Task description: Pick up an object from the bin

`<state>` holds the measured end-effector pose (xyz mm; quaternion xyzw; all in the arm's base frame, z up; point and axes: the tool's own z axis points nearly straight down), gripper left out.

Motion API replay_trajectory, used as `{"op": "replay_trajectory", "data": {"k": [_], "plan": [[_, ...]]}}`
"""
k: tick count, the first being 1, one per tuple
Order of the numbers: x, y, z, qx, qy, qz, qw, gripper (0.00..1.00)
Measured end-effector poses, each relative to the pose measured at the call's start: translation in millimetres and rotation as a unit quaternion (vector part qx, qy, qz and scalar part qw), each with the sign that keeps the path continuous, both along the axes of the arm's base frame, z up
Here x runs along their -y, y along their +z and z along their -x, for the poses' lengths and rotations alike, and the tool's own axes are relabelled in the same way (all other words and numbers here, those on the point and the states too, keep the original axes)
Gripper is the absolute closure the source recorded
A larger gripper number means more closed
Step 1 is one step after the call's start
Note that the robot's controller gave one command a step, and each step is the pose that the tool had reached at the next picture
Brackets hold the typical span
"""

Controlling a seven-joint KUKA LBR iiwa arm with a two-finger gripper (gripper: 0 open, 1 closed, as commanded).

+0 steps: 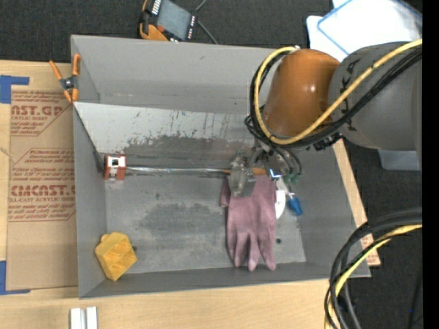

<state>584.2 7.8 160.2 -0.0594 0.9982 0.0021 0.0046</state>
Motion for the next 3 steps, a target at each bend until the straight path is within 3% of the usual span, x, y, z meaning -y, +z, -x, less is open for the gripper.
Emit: {"op": "replay_trajectory", "data": {"k": [1,2,3], "plan": [[55.5,-55.2,-4.7,0.0016,0.156,0.001,0.9878,1.0],[22.1,-90.4,10.0,0.005,0.102,0.0,0.9948,1.0],[74.2,-81.2,-7.0,0.0041,0.263,0.001,0.9647,1.0]]}}
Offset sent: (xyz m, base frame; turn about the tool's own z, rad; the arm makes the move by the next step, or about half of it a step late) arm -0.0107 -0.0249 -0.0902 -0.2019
